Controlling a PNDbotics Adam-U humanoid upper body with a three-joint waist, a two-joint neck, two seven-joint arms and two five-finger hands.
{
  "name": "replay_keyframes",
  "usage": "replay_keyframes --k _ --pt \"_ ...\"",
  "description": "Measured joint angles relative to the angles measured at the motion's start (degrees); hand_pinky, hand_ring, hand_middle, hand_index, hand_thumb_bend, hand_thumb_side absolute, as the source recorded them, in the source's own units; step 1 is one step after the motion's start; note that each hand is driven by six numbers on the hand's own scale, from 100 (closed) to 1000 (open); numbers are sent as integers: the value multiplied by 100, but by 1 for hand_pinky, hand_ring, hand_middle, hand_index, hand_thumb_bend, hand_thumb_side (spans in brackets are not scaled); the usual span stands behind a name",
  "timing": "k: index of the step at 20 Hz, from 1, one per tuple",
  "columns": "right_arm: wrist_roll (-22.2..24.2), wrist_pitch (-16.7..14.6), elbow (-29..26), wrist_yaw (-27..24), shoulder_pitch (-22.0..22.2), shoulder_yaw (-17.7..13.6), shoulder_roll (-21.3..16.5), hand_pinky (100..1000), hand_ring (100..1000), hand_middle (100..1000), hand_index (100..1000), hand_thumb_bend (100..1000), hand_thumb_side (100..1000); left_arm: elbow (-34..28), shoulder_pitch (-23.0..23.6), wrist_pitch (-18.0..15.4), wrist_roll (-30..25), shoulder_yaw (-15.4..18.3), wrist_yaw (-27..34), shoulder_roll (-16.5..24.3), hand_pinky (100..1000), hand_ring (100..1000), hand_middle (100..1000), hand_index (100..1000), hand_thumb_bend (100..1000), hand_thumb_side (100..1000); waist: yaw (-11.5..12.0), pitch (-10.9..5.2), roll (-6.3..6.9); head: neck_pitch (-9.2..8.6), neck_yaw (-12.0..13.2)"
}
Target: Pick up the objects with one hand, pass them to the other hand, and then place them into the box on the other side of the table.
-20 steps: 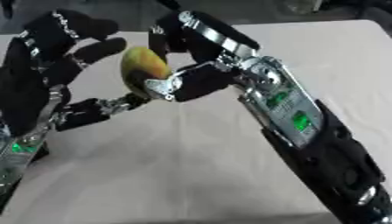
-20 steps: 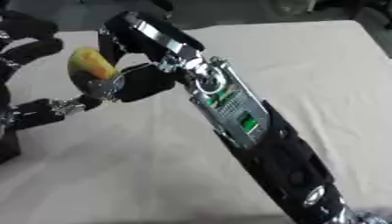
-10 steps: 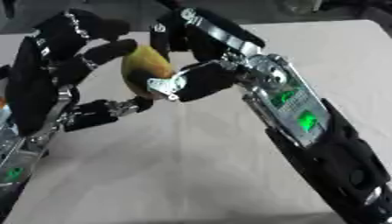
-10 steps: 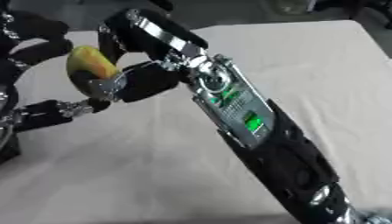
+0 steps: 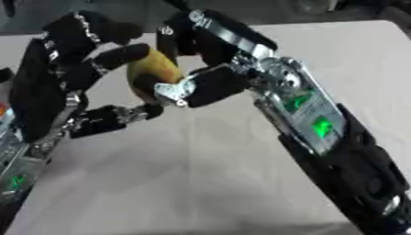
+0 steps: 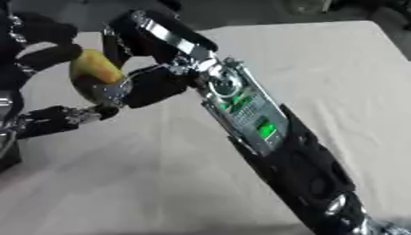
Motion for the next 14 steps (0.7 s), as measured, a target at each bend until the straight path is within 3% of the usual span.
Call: replay_keyframes --k 14 --pt "66 63 -15 -91 0 8 -1 602 447 421 460 321 100 51 -44 68 -145 -54 -96 -97 621 550 702 773 836 100 -2 2 0 -4 20"
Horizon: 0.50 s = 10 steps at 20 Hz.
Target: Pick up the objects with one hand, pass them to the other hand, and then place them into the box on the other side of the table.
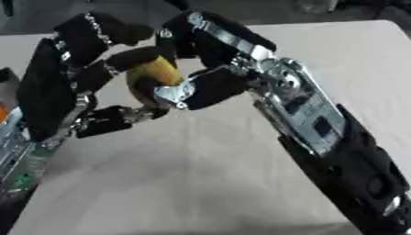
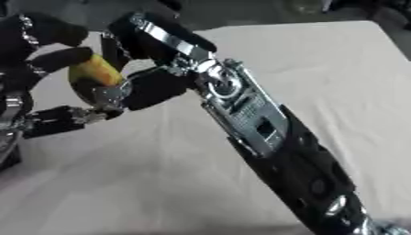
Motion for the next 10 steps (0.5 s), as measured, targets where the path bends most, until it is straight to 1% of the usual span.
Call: replay_keyframes --k 10 --pt "15 21 -3 -46 0 26 -4 600 445 420 459 320 100 66 -4 36 -57 -3 1 -5 614 546 686 759 791 100 -1 0 0 -43 24"
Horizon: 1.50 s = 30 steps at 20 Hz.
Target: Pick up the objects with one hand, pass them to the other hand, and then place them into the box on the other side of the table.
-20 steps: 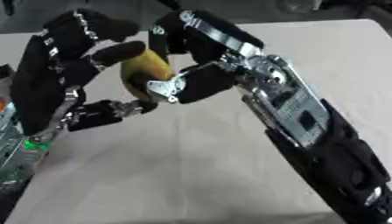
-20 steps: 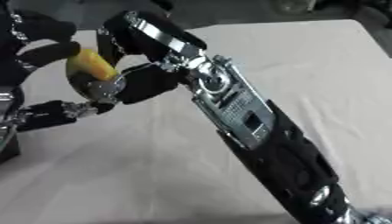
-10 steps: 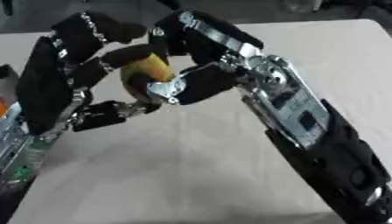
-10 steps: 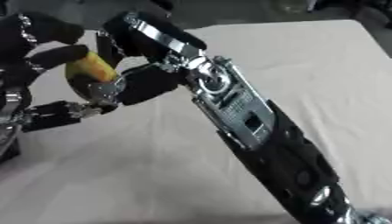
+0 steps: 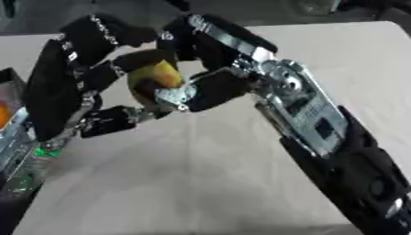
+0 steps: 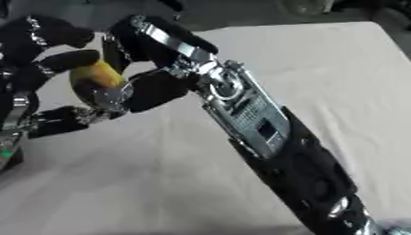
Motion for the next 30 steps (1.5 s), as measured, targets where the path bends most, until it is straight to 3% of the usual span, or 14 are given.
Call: replay_keyframes --k 9,20,30 --pt "18 18 -2 -12 0 1 -13 597 443 419 457 320 100 36 -5 39 -39 -31 6 -46 608 541 669 743 755 100 0 0 0 -3 3" --pt "10 28 -2 -13 26 3 -38 594 444 417 455 321 100 38 -40 45 -48 -56 96 -61 577 510 554 642 632 100 0 0 0 -3 3" --pt "-1 42 -3 -52 45 5 -42 592 443 416 453 323 100 64 -49 84 -87 -63 135 -95 545 476 501 594 609 100 -2 0 0 -2 4"
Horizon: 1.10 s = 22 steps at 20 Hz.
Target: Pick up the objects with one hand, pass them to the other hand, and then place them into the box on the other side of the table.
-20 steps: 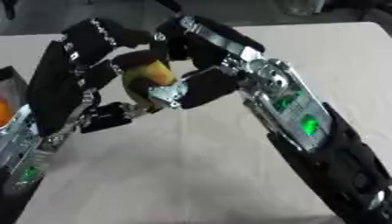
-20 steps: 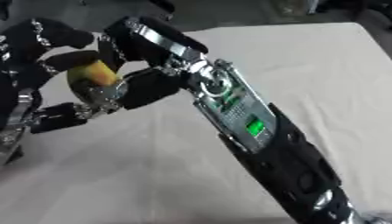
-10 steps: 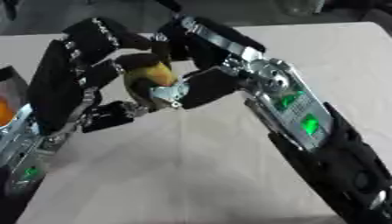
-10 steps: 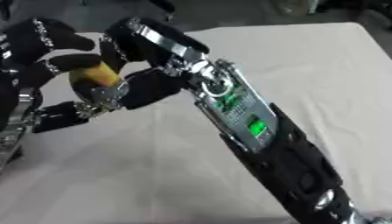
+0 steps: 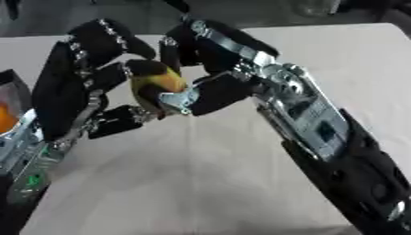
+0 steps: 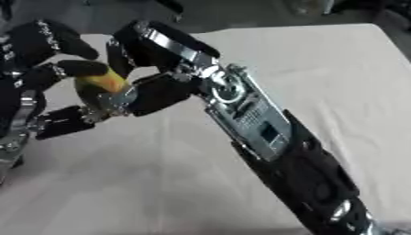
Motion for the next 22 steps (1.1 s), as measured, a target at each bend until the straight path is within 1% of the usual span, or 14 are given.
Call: replay_keyframes --k 14,16,22 --pt "18 78 0 8 2 0 0 599 448 427 462 311 100 0 -21 -65 -36 -39 124 -6 510 424 442 539 548 100 0 0 0 2 1" --pt "28 87 0 33 2 0 0 602 449 429 465 306 100 0 -27 -85 -51 -41 138 -7 505 412 428 526 527 100 0 0 0 2 1" --pt "70 104 0 87 4 1 0 603 449 431 467 302 100 0 -46 -171 -93 -70 210 -47 497 389 394 537 554 100 0 0 0 2 1"
